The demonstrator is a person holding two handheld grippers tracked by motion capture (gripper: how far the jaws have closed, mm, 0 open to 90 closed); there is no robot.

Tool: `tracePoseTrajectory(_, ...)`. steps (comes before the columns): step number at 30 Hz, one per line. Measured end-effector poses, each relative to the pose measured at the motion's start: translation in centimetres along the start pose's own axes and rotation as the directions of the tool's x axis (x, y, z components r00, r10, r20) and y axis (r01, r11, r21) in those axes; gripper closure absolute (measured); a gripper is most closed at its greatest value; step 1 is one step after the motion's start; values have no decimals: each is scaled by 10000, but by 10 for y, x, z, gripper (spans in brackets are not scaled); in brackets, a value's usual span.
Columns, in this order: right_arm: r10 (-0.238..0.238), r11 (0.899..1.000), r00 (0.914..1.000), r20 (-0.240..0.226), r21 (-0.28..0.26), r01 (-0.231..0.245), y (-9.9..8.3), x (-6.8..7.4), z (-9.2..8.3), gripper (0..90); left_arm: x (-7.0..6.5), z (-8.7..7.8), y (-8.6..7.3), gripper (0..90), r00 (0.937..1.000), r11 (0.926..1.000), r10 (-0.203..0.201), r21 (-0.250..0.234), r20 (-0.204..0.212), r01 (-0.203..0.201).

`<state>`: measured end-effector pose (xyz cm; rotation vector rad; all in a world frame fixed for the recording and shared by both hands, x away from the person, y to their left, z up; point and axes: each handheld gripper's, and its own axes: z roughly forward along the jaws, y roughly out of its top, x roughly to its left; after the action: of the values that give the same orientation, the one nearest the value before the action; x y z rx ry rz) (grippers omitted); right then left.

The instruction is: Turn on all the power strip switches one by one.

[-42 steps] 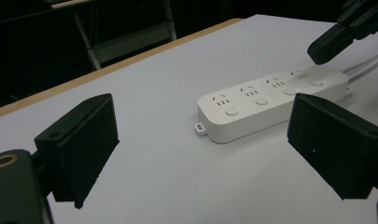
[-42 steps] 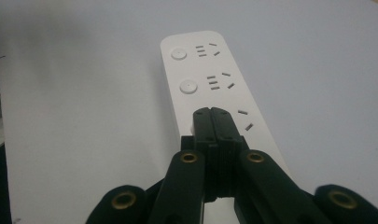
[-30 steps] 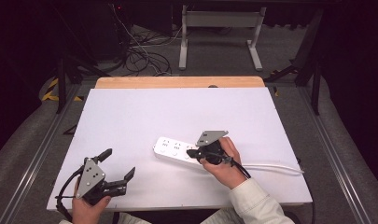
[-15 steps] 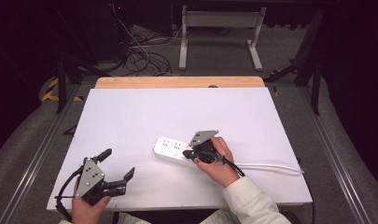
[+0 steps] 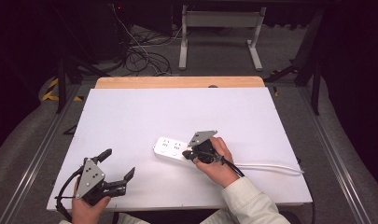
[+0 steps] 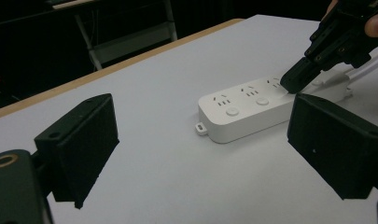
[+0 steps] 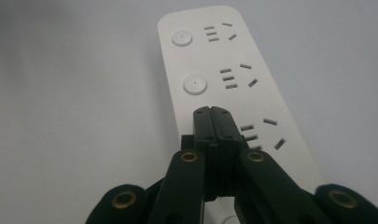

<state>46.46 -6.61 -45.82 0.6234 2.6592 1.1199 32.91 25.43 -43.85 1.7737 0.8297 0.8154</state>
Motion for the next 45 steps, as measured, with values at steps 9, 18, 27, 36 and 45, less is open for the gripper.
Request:
tracePoseTrajectory(9,178,9998,9997,-163,-1,-178,-2,-2,1,900,0,0,0,89,10000,10000,2,-7,0,-2)
tracePoseTrajectory(18,323,9994,9990,-300,-67,-325,-4,-4,2,900,0,0,0,90,10000,10000,17,-8,3,-17)
tracePoseTrajectory(27,130,9932,9995,-298,-1151,-163,2,-2,-10,900,1,-1,0,90,10000,10000,45,-45,-27,-45)
tracePoseTrajectory(36,-257,9888,9995,-181,-1475,228,14,8,-21,900,1,-1,0,90,10000,10000,27,-51,-48,-28)
tracePoseTrajectory(45,-214,9889,9995,-224,-1474,179,16,7,-18,900,1,-1,0,90,10000,10000,16,-33,-22,-16)
